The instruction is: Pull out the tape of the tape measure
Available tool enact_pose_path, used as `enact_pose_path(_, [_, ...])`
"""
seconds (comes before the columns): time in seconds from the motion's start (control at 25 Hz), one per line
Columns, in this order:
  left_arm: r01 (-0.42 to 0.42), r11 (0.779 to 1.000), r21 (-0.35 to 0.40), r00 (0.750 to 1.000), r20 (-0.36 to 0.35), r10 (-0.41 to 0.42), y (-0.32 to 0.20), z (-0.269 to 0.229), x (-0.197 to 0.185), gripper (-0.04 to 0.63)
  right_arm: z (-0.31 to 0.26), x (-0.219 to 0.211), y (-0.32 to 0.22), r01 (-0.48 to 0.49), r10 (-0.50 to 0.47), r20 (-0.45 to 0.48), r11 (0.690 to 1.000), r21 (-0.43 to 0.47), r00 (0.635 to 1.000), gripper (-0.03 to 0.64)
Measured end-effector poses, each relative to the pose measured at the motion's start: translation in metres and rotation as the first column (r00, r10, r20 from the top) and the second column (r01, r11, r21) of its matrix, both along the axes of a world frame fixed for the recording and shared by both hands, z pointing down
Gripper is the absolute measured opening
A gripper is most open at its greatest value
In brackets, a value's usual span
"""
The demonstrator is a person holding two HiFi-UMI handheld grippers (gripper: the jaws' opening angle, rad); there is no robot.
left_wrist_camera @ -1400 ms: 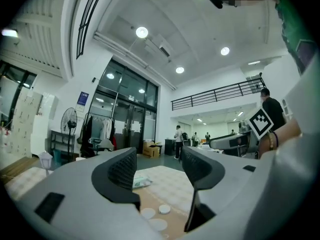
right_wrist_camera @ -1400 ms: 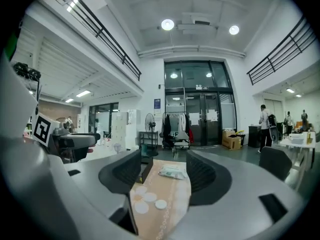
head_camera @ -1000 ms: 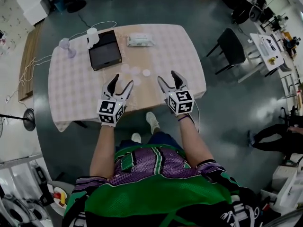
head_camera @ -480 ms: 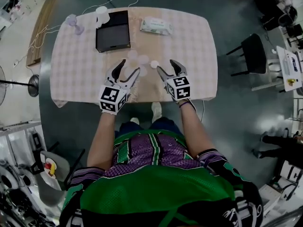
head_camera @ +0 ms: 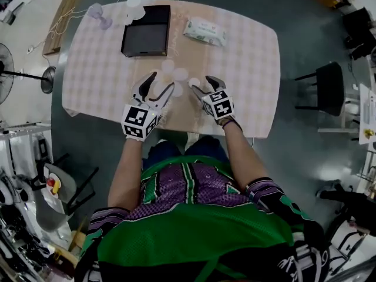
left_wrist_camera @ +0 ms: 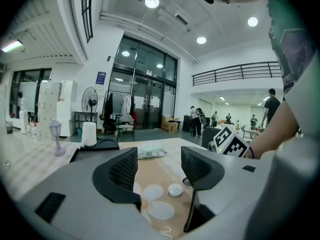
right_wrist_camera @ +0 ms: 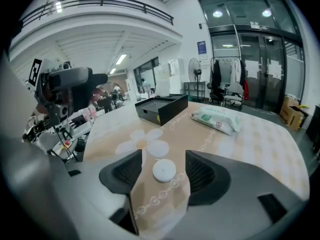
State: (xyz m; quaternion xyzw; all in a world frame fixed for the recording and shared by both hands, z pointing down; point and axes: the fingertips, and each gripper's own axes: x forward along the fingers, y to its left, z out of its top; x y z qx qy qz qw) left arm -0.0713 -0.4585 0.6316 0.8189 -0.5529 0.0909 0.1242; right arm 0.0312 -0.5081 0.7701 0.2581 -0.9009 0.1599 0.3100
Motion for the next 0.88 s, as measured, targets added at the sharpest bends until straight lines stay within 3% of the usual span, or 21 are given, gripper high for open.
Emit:
enact_pose_path(0.2, [0.05,0.999,-0.014,0.999,-0.004,-0.05,-0.001,0.003,0.004,0.282,0.022,-0.005,-0.005,0.134,-0.135,-0.045,0.991,-0.014,0.99,0.256])
enact_pose_path(0.4, [0.128,0.991,-0.041,0.992,0.023,-0.127,0.007,0.01,-0.003,0.279,0.049,-0.017,-0.001,0.283,-0.287,-0.082,0.958,-0.051,0.955,0.252])
enact_pose_path(0.56, [0.145,0.987,-0.062,0.989,0.043,-0.143,0.015,0.011,-0.001,0.279,0.064,-0.017,-0.003,0.302,-0.312,-0.095,0.947,-0.106,0.945,0.252])
enact_pose_path(0.88, [0.165,0.983,-0.077,0.985,0.069,-0.16,0.027,0.006,-0.011,0.276,0.079,-0.021,-0.006,0.285,-0.3,-0.137,0.951,-0.115,0.944,0.24])
